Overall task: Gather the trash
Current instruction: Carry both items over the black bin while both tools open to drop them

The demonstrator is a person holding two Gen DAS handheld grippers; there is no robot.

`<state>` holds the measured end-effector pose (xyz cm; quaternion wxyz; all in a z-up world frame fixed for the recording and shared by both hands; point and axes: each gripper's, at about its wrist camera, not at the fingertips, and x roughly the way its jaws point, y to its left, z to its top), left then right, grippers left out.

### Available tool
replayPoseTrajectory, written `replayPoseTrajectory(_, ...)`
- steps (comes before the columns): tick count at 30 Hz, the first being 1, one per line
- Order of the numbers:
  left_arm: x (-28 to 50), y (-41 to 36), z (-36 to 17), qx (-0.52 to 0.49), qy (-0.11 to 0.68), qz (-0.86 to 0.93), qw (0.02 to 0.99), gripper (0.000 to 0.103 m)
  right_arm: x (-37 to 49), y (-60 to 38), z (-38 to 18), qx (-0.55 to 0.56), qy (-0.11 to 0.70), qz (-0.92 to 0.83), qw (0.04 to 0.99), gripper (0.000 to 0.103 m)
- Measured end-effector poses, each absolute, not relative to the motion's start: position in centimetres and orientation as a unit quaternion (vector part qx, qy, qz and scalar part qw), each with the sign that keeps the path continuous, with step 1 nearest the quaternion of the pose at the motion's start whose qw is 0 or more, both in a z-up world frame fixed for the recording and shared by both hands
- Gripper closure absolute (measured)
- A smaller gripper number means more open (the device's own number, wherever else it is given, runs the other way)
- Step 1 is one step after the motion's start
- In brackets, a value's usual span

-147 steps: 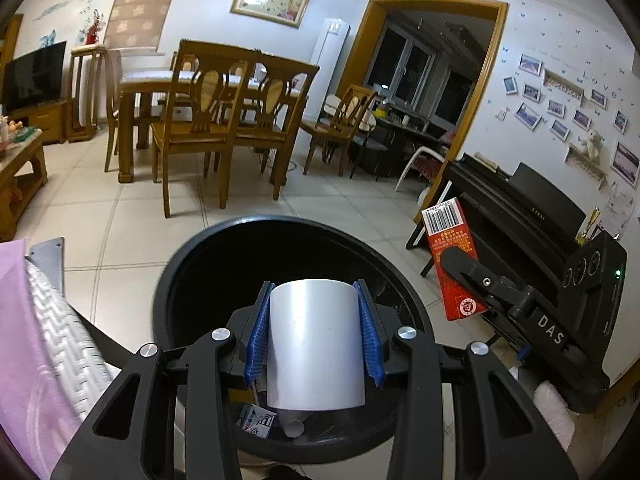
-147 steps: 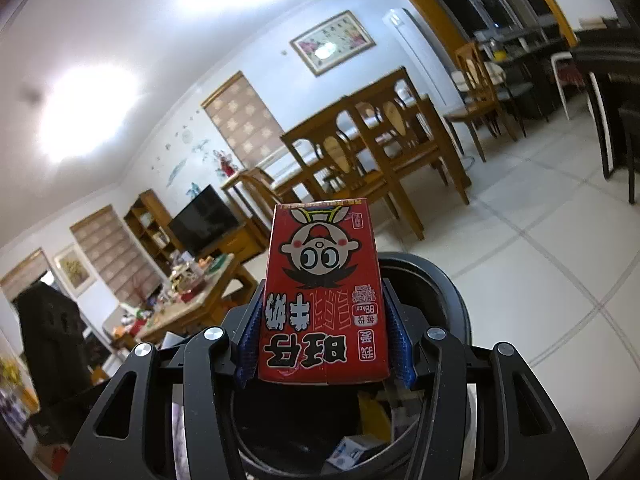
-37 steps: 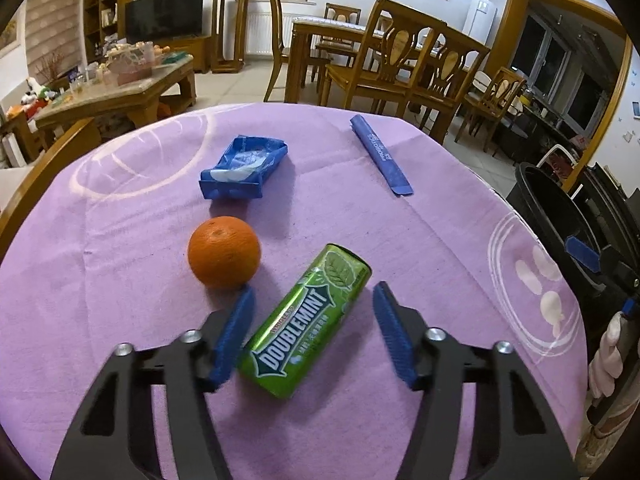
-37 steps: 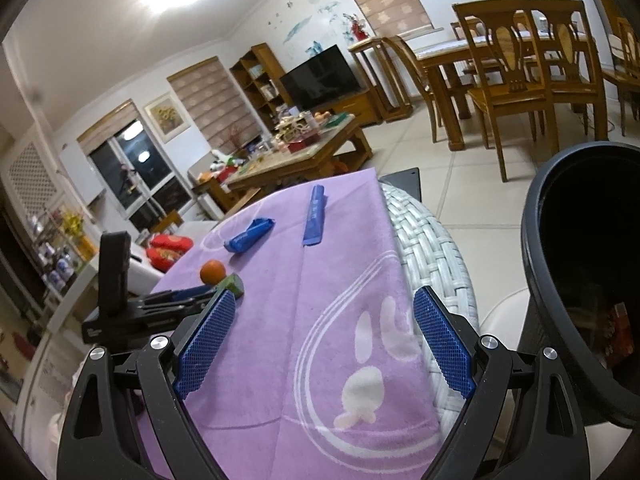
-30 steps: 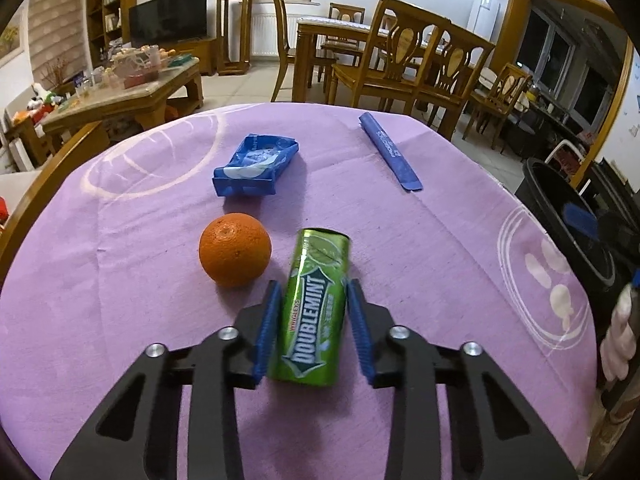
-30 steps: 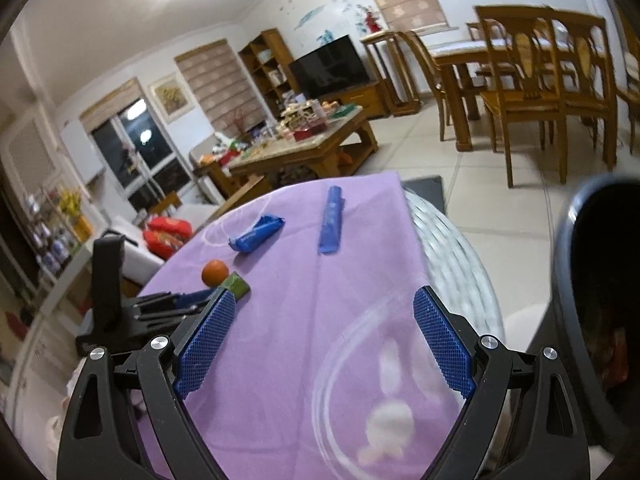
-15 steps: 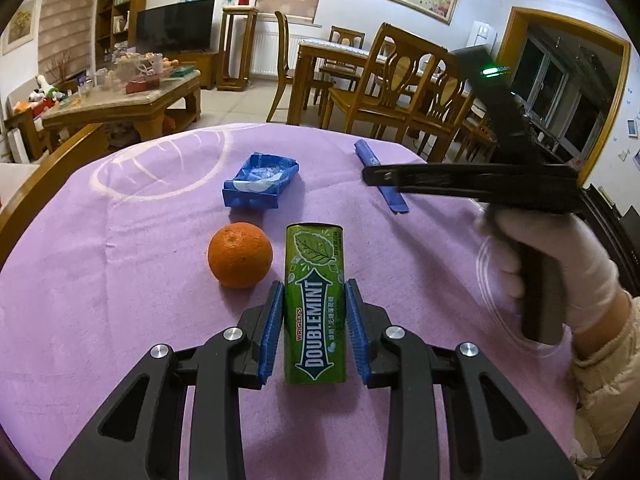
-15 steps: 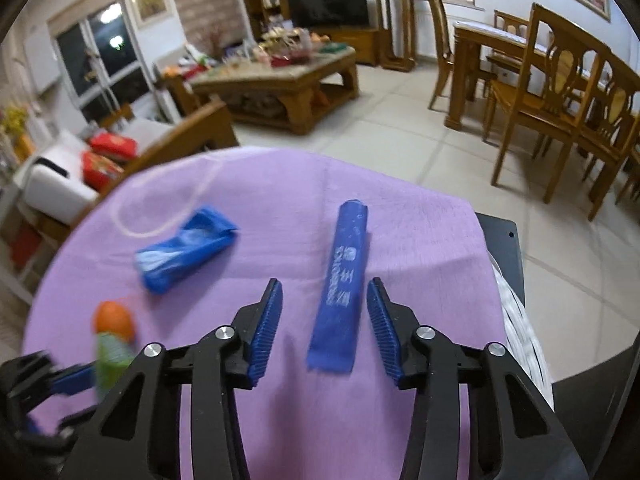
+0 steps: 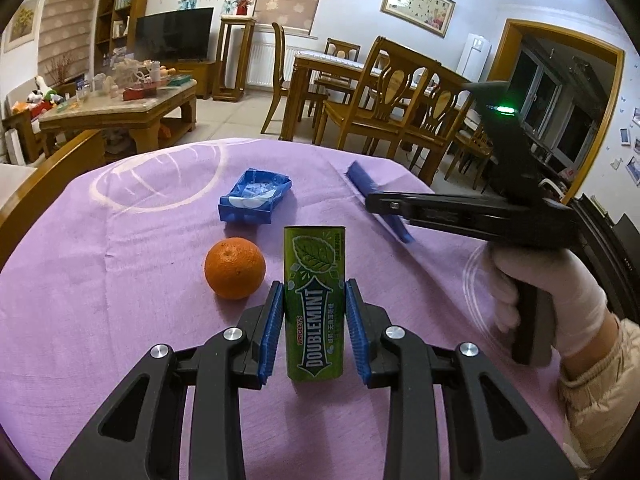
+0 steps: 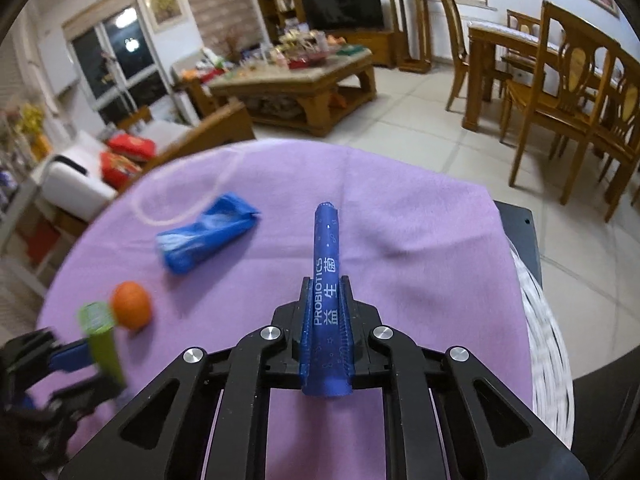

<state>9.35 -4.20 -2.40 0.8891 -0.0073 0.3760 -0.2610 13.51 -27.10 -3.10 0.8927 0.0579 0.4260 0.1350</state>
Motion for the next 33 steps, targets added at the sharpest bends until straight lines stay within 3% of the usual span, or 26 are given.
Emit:
replayPoseTrajectory(13,6.9,-8.1,0.1,-0.023,0.337,-0.318,0.886,0.072,-4.8,-37.4,3.6,0.211,0.253,0.168,0.929,0.090)
replayPoseTrajectory(22,3.8,-18.9,3.0,0.002,0.316,-0.397,0.862,0.072,-14.0,-50.1,3.7,0.254,0.184,0.044,0.949,0.090)
replayPoseTrajectory(33,1.3,-32.6,1.7,0.031,0.328,-0.471,0.818,0.072,-19.9,-63.0,0.9,0.295,0.139,-0.069,0.943,0.090)
